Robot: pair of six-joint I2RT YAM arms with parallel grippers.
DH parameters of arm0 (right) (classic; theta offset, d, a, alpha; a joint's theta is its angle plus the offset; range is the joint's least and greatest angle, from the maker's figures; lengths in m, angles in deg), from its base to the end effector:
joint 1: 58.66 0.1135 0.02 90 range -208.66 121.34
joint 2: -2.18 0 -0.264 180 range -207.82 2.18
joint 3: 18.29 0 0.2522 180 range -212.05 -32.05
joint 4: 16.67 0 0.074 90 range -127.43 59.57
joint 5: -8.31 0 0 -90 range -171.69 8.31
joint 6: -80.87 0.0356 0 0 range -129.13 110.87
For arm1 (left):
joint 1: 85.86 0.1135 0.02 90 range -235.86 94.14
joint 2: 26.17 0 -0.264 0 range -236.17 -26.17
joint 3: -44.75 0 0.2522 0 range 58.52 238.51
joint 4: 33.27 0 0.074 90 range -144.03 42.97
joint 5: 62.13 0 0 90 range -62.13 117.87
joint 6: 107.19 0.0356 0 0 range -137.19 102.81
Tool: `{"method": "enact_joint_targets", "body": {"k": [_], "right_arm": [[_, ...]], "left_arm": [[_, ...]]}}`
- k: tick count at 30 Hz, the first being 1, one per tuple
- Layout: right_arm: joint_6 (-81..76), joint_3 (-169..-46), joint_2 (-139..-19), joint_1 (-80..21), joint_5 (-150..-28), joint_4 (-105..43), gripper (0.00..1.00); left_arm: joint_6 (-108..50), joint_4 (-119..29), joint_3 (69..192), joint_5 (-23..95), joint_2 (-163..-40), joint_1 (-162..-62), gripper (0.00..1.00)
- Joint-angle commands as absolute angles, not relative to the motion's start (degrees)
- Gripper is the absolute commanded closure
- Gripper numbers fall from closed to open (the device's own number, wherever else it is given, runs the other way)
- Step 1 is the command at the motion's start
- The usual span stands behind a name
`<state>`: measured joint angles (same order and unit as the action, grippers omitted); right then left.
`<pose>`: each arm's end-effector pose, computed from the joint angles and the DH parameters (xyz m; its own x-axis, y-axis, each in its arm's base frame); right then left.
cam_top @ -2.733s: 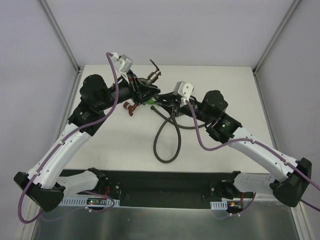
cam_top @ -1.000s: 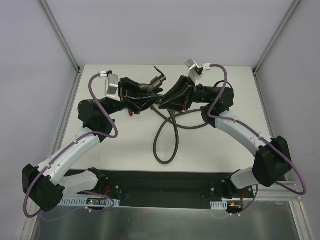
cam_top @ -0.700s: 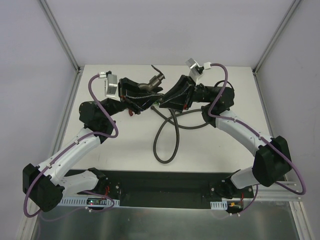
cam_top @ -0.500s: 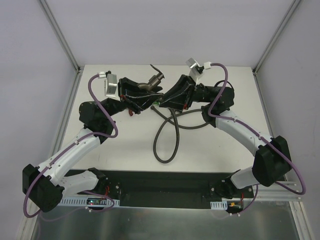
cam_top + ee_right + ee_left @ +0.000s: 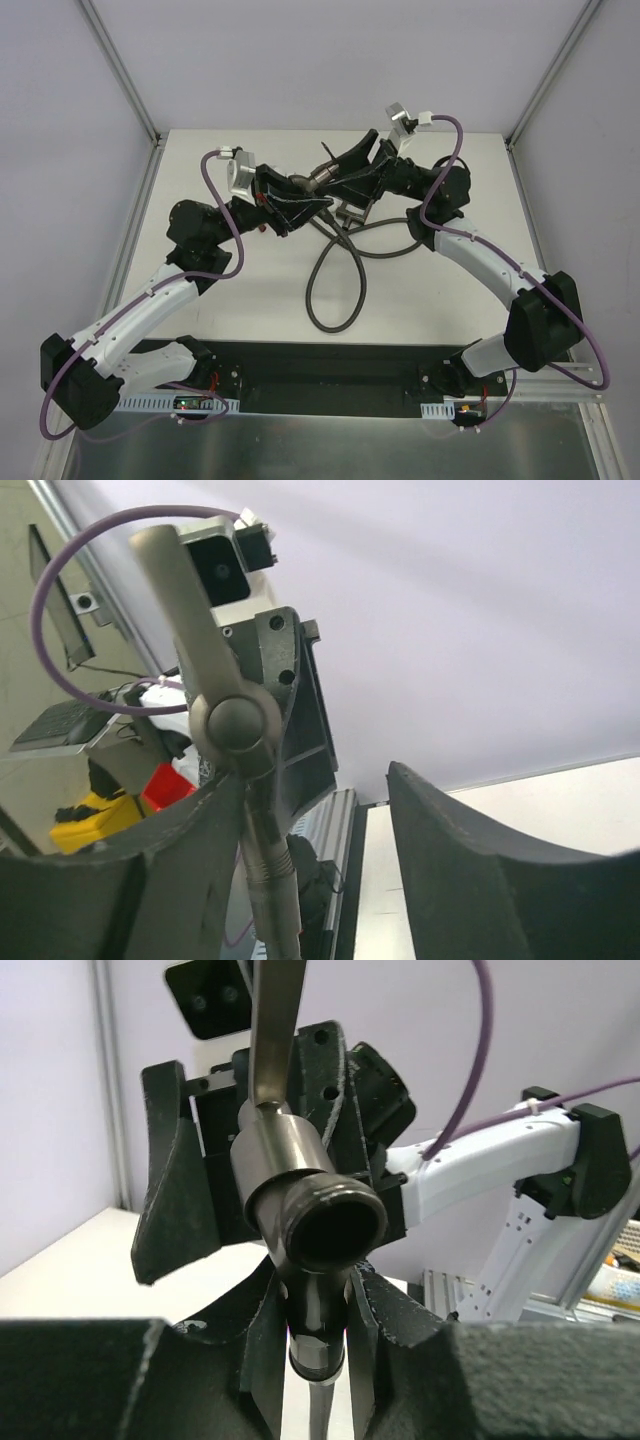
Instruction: Install the water faucets
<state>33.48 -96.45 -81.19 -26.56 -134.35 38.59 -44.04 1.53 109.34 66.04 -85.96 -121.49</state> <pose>0.2408 0.1845 0.4261 -0.0330 0.4640 -0.8852 -0.9952 -0.0973 -0.0139 0.1636 -0.1443 0.4278 0.0806 -0.4946 -0.8654 0.9879 0.1549 0.0035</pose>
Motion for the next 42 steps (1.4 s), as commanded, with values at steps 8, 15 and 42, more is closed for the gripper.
{"method": "enact_joint_targets", "body": {"k": [8, 15, 42], "right_arm": [[20.9, -94.8, -74.5, -29.4, -128.3, 29.7, 0.32], [-2.0, -92.3, -66.0, -28.1, -121.6, 7.7, 0.31], [-50.4, -89.3, -69.1, 2.2, -73.7, 3.9, 0.48]], "left_arm": [[-42.5, -9.0, 109.8, 48.7, -80.5, -121.8, 1.00], [-46.0, -13.0, 108.9, 37.5, -79.2, -121.8, 1.00], [-55.1, -13.4, 108.5, 32.3, -79.1, -121.8, 1.00]]}}
